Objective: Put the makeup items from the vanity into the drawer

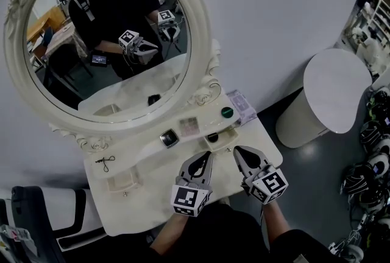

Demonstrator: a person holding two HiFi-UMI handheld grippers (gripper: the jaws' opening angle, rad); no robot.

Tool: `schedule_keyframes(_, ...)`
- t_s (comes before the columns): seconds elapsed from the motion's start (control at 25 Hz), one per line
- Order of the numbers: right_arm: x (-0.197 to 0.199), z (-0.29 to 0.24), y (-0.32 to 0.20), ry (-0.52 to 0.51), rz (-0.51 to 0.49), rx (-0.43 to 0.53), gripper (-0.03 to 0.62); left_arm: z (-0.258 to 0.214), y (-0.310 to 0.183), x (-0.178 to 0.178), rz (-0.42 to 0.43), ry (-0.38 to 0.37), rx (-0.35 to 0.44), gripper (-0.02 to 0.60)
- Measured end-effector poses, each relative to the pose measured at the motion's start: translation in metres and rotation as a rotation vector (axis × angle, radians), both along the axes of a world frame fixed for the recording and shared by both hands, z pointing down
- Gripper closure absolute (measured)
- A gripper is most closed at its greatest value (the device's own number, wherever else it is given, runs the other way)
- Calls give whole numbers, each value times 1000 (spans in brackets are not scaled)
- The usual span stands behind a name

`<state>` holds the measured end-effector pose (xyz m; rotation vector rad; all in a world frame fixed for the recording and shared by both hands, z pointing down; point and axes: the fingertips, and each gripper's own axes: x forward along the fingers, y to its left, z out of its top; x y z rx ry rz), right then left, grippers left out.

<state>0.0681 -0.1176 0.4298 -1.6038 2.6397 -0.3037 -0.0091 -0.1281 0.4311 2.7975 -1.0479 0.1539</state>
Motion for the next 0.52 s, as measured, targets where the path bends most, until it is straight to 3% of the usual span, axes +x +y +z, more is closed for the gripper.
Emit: schedule_keyframes(0.52, 0, 2, -10, 6, -22, 2, 572, 4, -11, -1, -8, -4, -8, 566)
